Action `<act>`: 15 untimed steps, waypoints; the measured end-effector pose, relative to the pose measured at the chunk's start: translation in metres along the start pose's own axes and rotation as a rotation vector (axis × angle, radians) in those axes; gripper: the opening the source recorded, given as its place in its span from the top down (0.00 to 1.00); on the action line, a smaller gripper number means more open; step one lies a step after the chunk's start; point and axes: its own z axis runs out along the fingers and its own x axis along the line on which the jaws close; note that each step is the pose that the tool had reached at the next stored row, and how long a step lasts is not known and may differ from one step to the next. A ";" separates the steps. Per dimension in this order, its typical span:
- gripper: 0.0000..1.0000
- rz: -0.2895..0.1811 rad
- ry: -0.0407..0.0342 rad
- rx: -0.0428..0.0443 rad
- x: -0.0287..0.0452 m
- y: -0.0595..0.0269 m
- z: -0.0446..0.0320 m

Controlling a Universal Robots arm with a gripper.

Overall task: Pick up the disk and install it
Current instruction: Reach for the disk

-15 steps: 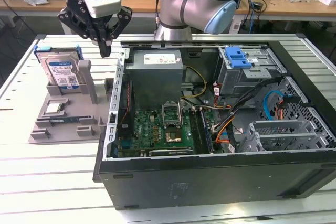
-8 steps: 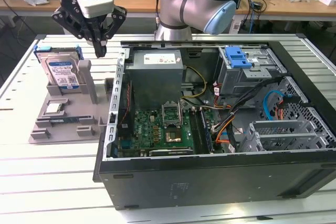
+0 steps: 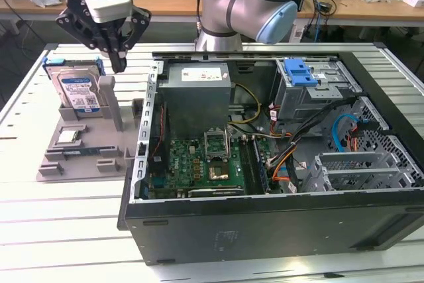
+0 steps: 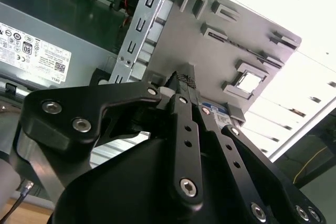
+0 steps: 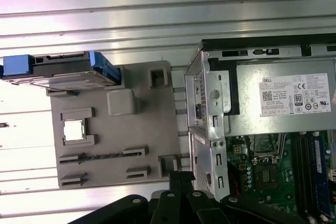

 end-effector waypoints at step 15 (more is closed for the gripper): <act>0.89 0.000 0.0001 0.0000 0.0196 -0.0014 -0.0005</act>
